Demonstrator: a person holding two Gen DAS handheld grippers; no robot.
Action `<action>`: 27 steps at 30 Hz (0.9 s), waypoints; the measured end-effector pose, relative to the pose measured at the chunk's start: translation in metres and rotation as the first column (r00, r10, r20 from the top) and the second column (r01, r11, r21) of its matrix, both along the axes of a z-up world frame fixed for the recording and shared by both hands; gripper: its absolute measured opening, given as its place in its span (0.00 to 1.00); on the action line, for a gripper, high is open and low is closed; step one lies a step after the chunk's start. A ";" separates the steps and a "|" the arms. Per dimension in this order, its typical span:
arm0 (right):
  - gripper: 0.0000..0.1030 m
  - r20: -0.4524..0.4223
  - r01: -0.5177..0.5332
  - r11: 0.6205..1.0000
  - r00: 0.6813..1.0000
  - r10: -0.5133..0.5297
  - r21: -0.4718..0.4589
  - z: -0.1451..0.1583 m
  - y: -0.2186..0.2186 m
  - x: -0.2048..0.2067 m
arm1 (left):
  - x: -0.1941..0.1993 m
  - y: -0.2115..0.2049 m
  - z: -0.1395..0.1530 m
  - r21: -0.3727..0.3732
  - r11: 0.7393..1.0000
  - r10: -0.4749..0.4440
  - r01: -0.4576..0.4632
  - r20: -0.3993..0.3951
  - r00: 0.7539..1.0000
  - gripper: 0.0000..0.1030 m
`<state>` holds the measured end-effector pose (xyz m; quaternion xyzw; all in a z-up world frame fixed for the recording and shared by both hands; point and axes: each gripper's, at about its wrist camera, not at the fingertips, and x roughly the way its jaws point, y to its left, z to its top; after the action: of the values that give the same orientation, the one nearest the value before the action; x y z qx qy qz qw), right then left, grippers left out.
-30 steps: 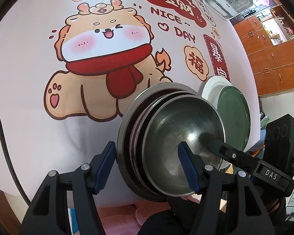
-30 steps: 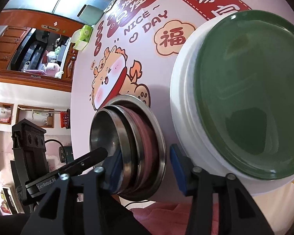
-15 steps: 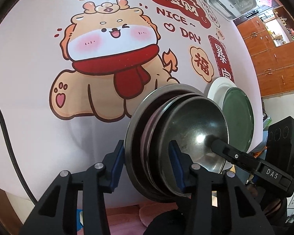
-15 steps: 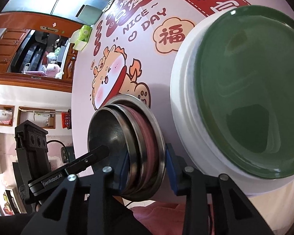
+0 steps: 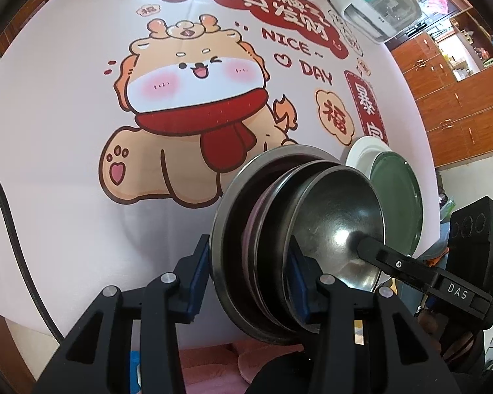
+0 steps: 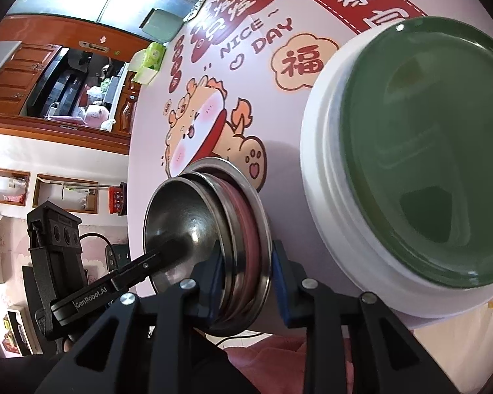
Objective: Organize plates and bowls
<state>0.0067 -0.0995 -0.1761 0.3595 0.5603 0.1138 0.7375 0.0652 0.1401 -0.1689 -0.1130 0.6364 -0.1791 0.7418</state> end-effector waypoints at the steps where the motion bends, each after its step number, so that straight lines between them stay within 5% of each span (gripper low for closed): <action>1: 0.26 0.006 -0.001 1.000 1.000 0.001 0.000 0.001 0.000 0.000 | -0.001 0.001 0.002 -0.003 1.000 0.002 -0.002 0.008 1.000 0.40; 27: 0.25 0.100 0.081 0.995 0.992 -0.075 -0.059 0.030 -0.045 -0.047 | -0.028 -0.061 0.035 0.030 0.987 -0.162 0.160 0.144 0.976 0.40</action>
<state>-0.0407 -0.1445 -0.1466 0.3516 0.5126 0.0844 0.7788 0.0367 0.0793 -0.1343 -0.0410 0.5890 -0.2407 0.7704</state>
